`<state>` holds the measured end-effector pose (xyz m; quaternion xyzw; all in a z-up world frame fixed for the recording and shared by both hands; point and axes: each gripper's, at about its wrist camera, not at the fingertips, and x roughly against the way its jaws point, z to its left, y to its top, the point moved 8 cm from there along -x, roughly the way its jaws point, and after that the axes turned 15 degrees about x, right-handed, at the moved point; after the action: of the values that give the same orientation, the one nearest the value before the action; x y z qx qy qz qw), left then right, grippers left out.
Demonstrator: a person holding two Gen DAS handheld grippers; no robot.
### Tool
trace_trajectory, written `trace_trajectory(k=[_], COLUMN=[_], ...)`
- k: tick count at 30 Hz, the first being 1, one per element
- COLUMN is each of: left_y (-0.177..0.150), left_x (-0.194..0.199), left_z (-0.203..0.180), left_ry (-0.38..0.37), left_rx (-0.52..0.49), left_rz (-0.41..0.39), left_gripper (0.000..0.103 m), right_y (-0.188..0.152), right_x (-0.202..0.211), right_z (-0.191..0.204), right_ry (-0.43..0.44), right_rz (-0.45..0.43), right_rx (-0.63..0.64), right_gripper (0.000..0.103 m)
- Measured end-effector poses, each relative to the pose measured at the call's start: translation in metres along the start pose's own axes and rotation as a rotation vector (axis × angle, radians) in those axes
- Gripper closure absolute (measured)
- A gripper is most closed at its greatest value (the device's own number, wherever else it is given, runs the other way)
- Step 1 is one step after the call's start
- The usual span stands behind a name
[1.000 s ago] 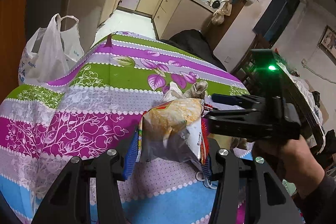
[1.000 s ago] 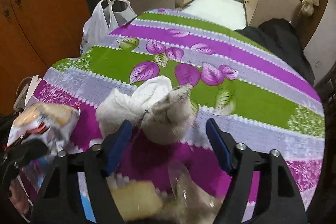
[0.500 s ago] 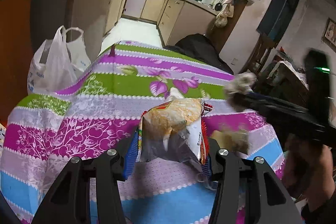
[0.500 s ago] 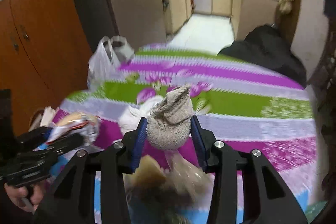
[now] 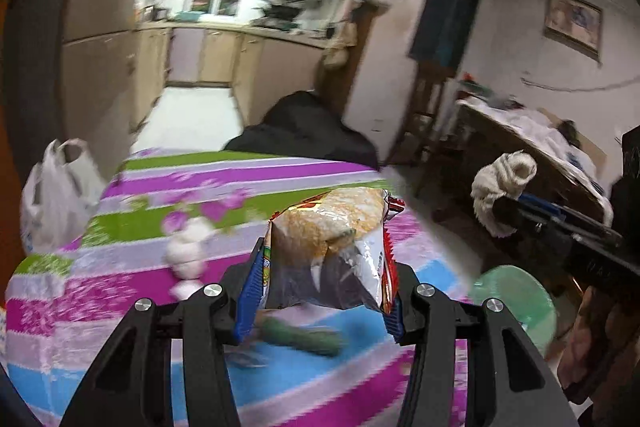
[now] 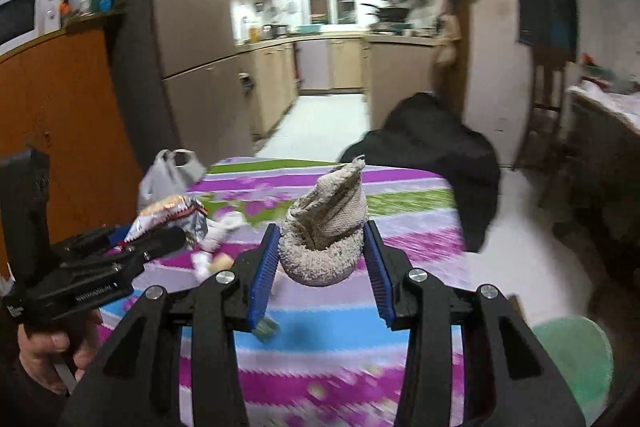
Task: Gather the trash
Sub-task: 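Carry the chip bag and beige cloth over the green trash bin with both tools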
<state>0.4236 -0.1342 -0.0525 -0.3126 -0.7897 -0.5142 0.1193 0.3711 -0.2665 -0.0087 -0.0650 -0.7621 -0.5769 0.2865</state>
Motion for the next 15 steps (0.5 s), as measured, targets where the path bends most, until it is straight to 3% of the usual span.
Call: trace_trajectory(k=[9, 15], left_y=[-0.032, -0.065], left_x=[-0.015, -0.037], left_z=[-0.168, -0.257], left_ry=[-0.193, -0.254], left_rx=[-0.125, -0.198], left_rz=[0.05, 0.11], left_gripper=[0.052, 0.052], right_y=[-0.053, -0.098], right_x=[0.077, 0.108], right_z=[-0.104, -0.172], right_ry=[-0.207, -0.279], right_rz=[0.066, 0.144], right_rx=[-0.095, -0.201], right_gripper=[0.062, 0.062])
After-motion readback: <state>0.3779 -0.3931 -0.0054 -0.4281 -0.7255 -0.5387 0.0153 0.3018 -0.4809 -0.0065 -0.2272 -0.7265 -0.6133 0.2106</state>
